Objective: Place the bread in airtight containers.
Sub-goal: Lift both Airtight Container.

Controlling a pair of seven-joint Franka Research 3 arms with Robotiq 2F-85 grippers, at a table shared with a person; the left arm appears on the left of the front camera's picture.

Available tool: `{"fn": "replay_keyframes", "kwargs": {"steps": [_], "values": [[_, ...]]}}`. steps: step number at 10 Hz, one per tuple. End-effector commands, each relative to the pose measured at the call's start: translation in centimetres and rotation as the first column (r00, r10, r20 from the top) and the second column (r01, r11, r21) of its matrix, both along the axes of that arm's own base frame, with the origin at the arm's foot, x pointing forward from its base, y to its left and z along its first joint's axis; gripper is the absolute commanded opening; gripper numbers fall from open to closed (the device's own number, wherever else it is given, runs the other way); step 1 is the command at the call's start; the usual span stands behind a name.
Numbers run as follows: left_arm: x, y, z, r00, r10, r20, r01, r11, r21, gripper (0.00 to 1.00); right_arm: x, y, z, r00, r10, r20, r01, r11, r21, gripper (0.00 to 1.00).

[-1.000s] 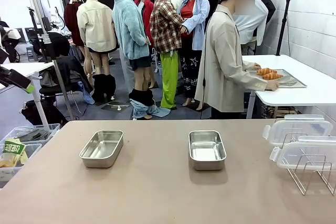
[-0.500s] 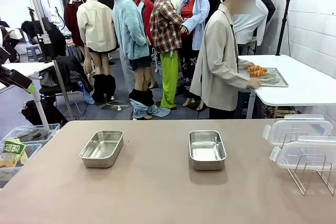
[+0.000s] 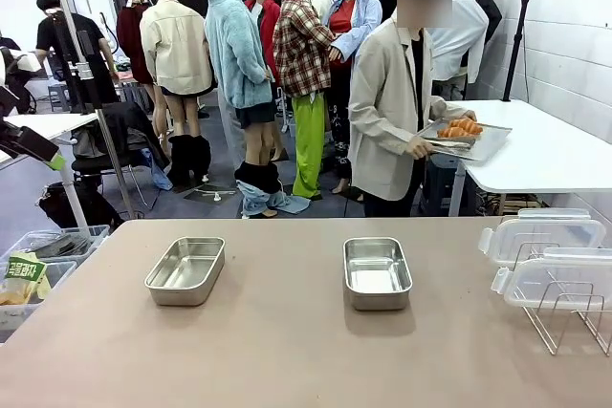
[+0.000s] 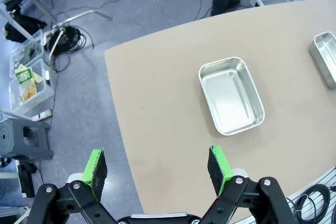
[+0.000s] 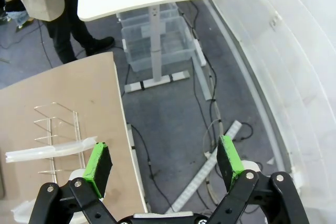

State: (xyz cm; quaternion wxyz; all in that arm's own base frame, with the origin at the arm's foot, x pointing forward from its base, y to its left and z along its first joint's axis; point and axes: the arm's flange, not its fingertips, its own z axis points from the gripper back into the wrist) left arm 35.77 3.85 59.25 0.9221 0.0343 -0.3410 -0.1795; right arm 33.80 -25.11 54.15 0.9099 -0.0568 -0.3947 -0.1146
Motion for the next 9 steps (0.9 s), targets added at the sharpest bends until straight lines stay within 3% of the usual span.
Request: {"fn": "replay_keyframes", "kwargs": {"steps": [1, 9], "values": [[0.28, 0.15, -0.05, 1.000, 0.001, 0.012, -0.001, 1.000, -0.003, 1.00, -0.03, 0.09, -0.18, 1.000, -0.002, -0.003, 0.002, 1.000, 0.003, 1.00], [0.28, 0.15, -0.05, 1.000, 0.001, 0.012, -0.001, 1.000, -0.003, 1.00, -0.03, 0.09, -0.18, 1.000, -0.002, -0.003, 0.002, 1.000, 0.003, 1.00]]}}
